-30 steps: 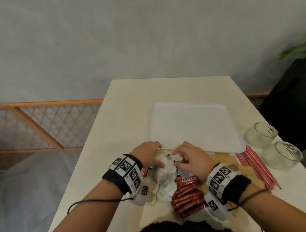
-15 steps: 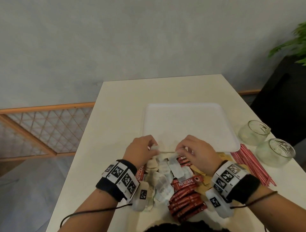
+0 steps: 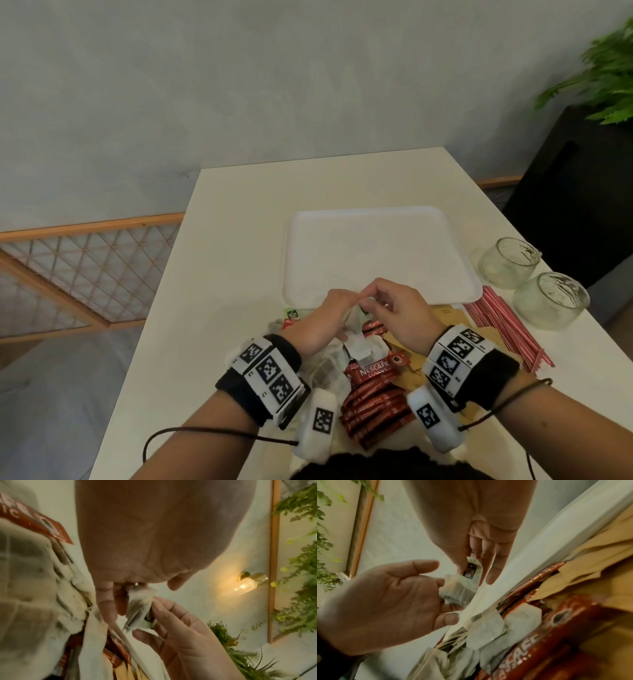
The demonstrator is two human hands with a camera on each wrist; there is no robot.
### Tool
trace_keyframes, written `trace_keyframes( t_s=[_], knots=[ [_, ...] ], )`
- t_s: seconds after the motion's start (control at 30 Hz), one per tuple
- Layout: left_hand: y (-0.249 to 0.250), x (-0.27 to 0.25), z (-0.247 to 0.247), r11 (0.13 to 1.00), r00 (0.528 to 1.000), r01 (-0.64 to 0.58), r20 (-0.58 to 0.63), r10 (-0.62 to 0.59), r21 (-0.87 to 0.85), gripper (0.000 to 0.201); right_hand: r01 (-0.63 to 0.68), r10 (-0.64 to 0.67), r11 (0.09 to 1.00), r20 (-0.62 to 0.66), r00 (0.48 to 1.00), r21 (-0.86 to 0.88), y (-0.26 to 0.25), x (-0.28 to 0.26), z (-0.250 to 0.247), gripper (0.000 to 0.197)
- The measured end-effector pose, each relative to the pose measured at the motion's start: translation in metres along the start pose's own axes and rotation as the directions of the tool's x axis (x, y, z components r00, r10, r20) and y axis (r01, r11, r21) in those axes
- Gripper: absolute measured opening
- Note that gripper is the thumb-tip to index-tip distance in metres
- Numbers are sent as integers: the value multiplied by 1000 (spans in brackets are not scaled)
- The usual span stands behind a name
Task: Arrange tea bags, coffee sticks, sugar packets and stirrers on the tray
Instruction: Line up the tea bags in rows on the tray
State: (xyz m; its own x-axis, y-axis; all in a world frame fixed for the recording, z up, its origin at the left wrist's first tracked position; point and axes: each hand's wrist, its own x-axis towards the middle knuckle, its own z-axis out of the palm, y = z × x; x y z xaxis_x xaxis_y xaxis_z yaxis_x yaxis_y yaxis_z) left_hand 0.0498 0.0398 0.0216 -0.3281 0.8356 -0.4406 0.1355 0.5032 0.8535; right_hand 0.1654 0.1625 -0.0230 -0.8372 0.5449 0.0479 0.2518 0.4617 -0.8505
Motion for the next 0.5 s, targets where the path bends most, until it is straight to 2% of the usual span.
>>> trace_keyframes(
  t_s=[0.03,0.07,0.1,0.13,0.2,0.23,0.3,0.37,0.5],
  knots=[
    [-5,2,-3,997,1000,-13,-17,14,71,29,-1,2,1000,13,1000,-11,3,-1,-1,8],
    [-12,5,-8,974,999,-33,-19,38,222,37,1,0,999,30,1000,-33,5,-2,-1,8],
    [-19,7,-13,909,998,-52,-9,61,414,48,0,3,998,40,999,-67,7,-3,-2,9],
    [-25,9,-17,803,997,-66,-1,83,592,59,-3,8,995,46,999,-97,8,-5,-3,10],
    [-36,13,-22,608,995,-77,23,95,791,73,-3,12,987,61,998,-160,10,-6,-5,9],
    [-42,18,-21,564,996,-66,25,81,823,74,3,10,982,72,997,-188,10,-7,-6,9],
    [-48,25,-19,573,997,-47,-1,82,819,63,20,-1,977,88,996,-215,11,-6,-8,8],
    [-51,30,-18,575,989,-54,-36,145,817,48,33,-12,973,94,996,-227,11,-6,-9,7],
    [-47,35,-21,505,975,-39,-77,208,862,31,56,-34,971,99,994,-233,9,-4,-14,10]
  ],
)
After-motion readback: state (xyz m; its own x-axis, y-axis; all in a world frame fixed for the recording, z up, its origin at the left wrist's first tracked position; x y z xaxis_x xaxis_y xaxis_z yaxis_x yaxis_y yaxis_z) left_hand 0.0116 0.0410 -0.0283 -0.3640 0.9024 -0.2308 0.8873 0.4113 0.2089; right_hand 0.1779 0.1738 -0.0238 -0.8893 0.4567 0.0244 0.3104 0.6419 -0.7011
